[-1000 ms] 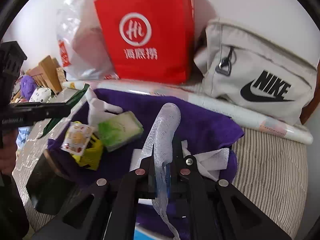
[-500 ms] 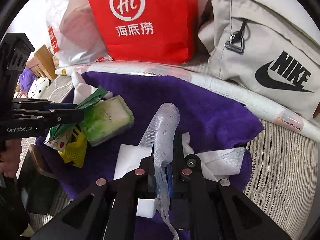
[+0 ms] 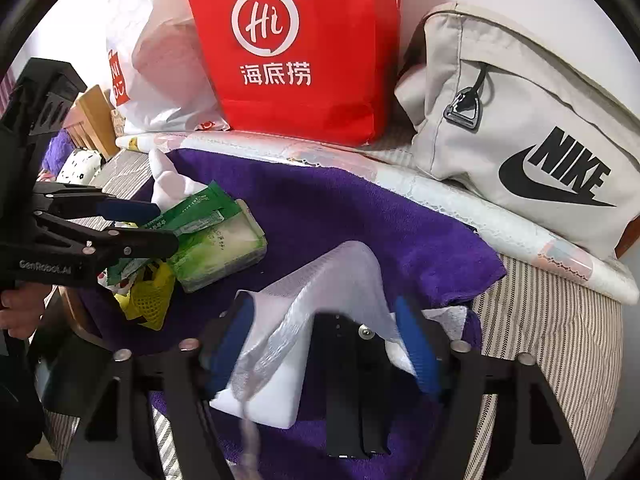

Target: Organize soft objects

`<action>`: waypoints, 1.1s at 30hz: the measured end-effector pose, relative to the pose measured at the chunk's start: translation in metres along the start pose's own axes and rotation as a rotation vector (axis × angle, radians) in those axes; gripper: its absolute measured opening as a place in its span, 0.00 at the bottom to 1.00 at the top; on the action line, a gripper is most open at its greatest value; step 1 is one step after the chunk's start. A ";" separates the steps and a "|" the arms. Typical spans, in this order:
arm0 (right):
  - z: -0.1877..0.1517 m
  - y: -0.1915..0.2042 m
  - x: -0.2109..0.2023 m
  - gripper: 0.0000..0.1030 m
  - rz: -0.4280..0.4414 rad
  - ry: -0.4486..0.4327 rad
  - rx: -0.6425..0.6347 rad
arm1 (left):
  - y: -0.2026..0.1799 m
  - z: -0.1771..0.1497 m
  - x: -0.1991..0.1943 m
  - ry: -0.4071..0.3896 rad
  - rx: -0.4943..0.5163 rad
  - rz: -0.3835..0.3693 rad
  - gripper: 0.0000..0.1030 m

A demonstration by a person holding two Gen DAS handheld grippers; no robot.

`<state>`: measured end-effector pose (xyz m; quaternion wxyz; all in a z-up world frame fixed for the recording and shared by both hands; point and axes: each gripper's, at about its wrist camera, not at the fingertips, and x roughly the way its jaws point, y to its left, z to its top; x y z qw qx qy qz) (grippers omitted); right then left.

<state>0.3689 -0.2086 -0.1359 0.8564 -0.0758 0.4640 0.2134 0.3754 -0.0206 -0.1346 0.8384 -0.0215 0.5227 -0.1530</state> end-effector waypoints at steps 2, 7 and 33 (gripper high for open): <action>0.000 0.000 -0.003 0.73 -0.016 0.000 0.007 | 0.001 -0.002 -0.006 -0.004 -0.002 0.022 0.60; -0.005 0.001 -0.017 0.77 -0.041 -0.003 0.021 | 0.008 -0.008 -0.024 -0.015 -0.024 0.057 0.61; -0.104 0.078 -0.194 0.88 -0.142 -0.149 0.172 | -0.046 -0.143 -0.193 -0.218 -0.065 0.161 0.83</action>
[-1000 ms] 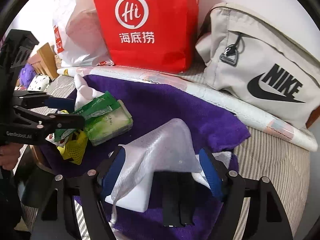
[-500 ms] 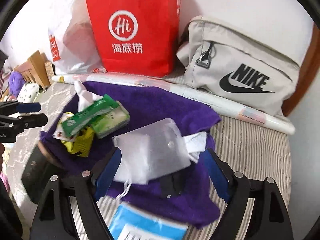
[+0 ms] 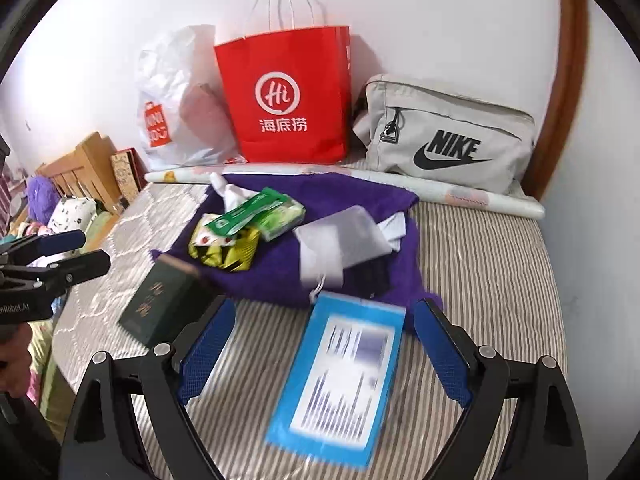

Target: Organize soft objects

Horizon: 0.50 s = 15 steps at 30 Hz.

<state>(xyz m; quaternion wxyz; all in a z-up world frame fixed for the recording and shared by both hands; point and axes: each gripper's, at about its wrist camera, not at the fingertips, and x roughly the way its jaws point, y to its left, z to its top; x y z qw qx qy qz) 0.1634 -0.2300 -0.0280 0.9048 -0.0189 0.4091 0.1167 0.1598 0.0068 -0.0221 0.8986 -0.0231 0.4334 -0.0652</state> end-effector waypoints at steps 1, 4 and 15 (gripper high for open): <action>-0.004 0.002 -0.006 0.90 -0.005 -0.010 0.002 | -0.004 -0.006 -0.009 -0.010 0.003 0.004 0.84; -0.024 0.009 -0.033 0.97 -0.033 -0.065 0.008 | -0.013 -0.024 -0.035 -0.055 0.003 0.018 0.93; -0.079 0.021 -0.083 0.97 -0.030 -0.075 0.036 | -0.033 -0.089 -0.099 -0.168 -0.017 0.092 0.97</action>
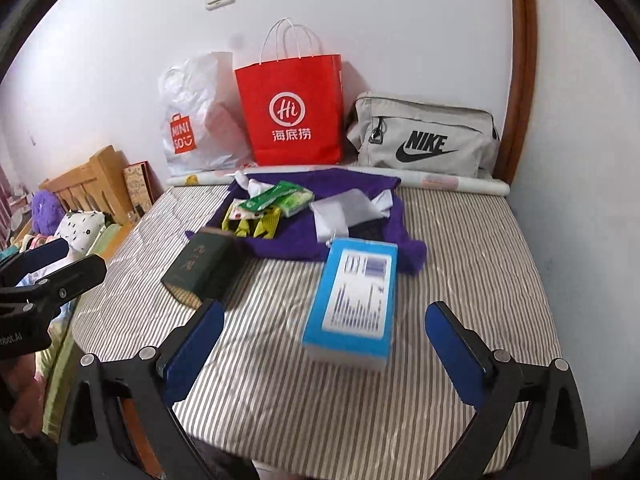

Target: Organize soft objects

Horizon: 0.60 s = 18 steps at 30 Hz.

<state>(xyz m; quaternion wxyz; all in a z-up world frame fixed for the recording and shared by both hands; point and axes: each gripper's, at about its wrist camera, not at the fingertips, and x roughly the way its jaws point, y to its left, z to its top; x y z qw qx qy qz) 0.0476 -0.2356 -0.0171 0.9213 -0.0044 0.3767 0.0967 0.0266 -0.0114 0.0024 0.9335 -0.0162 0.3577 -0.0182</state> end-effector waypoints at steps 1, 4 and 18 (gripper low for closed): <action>-0.004 0.001 -0.004 0.97 -0.008 -0.004 -0.004 | -0.002 -0.005 -0.004 -0.005 0.008 0.010 0.97; -0.017 0.001 -0.017 0.97 -0.008 -0.020 0.005 | -0.005 -0.018 -0.015 -0.017 0.011 0.002 0.97; -0.034 -0.004 -0.039 0.97 -0.035 -0.051 0.018 | -0.010 -0.031 -0.038 -0.047 -0.004 -0.005 0.97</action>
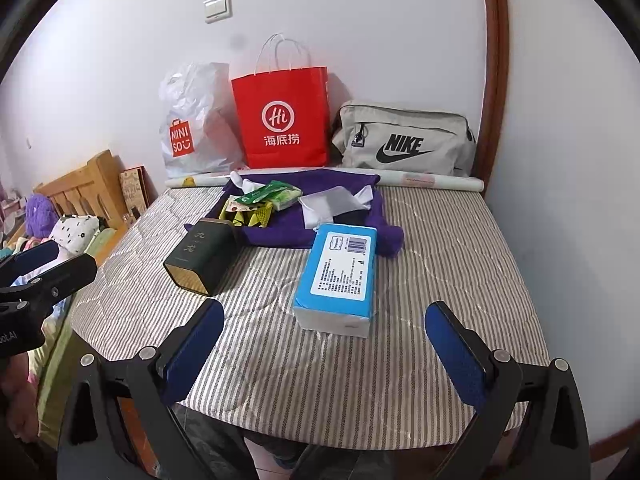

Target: Organize soft objects

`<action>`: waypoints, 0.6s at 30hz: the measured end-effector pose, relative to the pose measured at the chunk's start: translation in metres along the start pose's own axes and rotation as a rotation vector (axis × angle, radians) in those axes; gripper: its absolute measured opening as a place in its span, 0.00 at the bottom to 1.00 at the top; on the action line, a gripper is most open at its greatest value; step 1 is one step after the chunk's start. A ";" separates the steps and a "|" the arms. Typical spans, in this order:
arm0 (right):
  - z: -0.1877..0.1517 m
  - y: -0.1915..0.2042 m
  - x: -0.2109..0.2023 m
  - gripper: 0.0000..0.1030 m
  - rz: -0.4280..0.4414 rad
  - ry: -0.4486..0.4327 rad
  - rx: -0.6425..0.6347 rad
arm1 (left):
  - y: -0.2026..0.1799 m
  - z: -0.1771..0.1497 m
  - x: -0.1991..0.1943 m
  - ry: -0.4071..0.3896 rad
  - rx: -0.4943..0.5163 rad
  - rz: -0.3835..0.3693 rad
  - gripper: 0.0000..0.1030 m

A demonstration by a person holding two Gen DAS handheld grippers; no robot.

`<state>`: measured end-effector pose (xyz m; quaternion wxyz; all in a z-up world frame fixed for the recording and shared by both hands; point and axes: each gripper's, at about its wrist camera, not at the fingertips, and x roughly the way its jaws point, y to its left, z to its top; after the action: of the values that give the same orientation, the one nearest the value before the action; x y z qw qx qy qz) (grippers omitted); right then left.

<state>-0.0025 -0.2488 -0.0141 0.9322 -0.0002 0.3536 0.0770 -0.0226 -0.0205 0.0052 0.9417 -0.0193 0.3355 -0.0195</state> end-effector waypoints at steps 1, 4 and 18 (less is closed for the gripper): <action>-0.001 0.000 -0.001 0.97 -0.001 -0.004 0.000 | 0.000 0.000 0.000 -0.001 0.000 -0.002 0.97; -0.002 0.001 -0.001 0.97 0.000 -0.003 -0.005 | 0.000 -0.002 -0.001 0.000 0.000 0.002 0.97; -0.006 0.009 -0.006 0.97 0.001 -0.011 -0.025 | 0.002 -0.005 -0.002 0.005 -0.003 0.006 0.97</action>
<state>-0.0117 -0.2411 -0.0141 0.9340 -0.0115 0.3477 0.0818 -0.0269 -0.0184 0.0026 0.9409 -0.0197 0.3378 -0.0160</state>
